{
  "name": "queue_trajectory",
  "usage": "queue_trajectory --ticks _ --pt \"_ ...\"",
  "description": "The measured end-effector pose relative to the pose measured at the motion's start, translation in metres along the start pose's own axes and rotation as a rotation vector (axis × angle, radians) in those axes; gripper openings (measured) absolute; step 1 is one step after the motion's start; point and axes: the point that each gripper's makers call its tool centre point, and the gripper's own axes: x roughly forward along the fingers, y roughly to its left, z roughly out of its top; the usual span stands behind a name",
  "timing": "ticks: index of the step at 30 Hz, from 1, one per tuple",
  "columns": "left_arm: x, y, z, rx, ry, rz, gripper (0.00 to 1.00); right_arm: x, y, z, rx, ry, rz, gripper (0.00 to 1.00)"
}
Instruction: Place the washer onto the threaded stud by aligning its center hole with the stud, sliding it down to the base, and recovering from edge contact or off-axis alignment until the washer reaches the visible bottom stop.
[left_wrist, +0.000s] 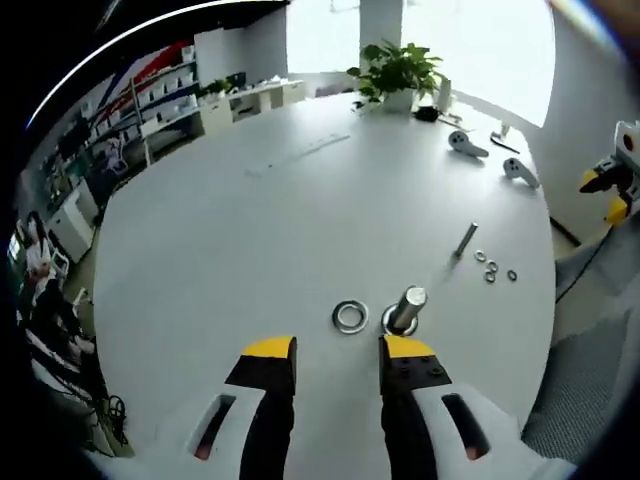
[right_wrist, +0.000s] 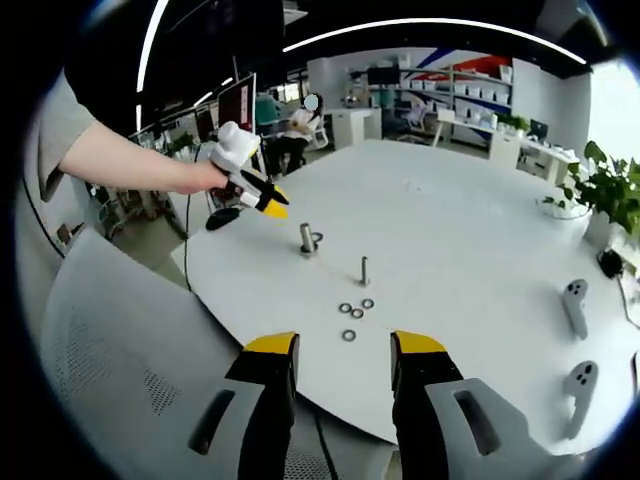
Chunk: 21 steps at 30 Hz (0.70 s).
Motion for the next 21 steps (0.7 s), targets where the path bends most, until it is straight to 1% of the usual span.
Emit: queue_trajectory --ticks 1,2,3,5,7,9,10,11,12,15,16,21 --pt "0.004 -0.003 -0.001 0.033 0.026 -0.015 0.30 0.000 -0.001 0.000 0.002 0.001 -0.003 0.38" --pt "0.008 -0.006 -0.002 0.086 0.052 -0.030 0.29 0.001 -0.002 -0.001 0.003 0.006 -0.006 0.38" --pt "0.014 -0.010 -0.003 0.165 0.093 -0.053 0.29 0.001 -0.002 -0.002 0.003 0.009 -0.008 0.38" --pt "0.023 -0.013 -0.003 0.283 0.147 -0.084 0.28 0.001 -0.003 -0.001 0.003 0.008 -0.011 0.38" --pt "0.029 -0.013 -0.003 0.305 0.166 -0.097 0.27 -0.001 -0.005 -0.001 0.007 0.002 -0.021 0.38" --pt "0.035 -0.012 -0.001 0.280 0.186 -0.115 0.27 -0.002 -0.007 0.000 0.010 -0.005 -0.031 0.38" --pt "0.037 -0.012 0.000 0.290 0.196 -0.130 0.27 -0.002 -0.007 0.000 0.011 -0.007 -0.033 0.38" --pt "0.039 -0.014 0.000 0.315 0.209 -0.141 0.27 -0.002 -0.007 0.000 0.012 -0.007 -0.033 0.38" --pt "0.044 -0.011 -0.005 0.351 0.242 -0.156 0.28 -0.002 -0.007 0.000 0.011 -0.005 -0.033 0.38" --pt "0.050 -0.010 -0.009 0.417 0.288 -0.173 0.28 -0.001 -0.008 -0.003 0.000 0.009 -0.038 0.38" --pt "0.052 -0.009 -0.011 0.424 0.300 -0.178 0.28 -0.001 -0.009 -0.002 -0.001 0.008 -0.041 0.38" --pt "0.056 -0.009 -0.008 0.472 0.316 -0.193 0.28 -0.002 -0.011 -0.001 0.007 0.001 -0.049 0.37"
